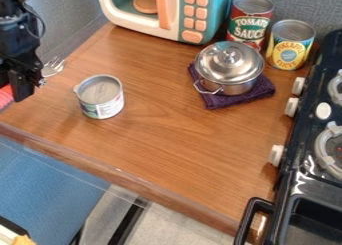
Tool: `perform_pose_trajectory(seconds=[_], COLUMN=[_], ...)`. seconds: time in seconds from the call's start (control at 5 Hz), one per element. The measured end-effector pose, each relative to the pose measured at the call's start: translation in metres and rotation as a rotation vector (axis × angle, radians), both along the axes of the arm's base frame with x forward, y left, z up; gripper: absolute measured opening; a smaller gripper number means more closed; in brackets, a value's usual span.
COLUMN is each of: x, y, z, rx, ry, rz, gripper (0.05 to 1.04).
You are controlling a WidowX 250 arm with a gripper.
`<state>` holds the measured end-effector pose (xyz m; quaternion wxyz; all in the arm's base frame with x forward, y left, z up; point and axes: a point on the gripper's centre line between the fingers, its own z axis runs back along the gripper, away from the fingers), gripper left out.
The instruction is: Moved the can from left side to right side of the table using orange spatula
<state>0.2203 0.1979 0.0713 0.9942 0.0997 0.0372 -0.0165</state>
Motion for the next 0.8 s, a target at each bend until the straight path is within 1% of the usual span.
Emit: perform_pose_trajectory(seconds=[0.2,0.4,0.6,0.8], x=[0.007,0.013,0.015,0.013], y=[0.005,-0.004,-0.023,-0.048], z=[-0.021,-0.025,-0.035,-0.040], rx=[0.006,0.007,-0.026,-0.060], ry=[0.013,0.014,0.017,0.027], rz=[-0.006,-0.048,-0.108,-0.186], gripper=[0.402,0.402,0.402,0.402])
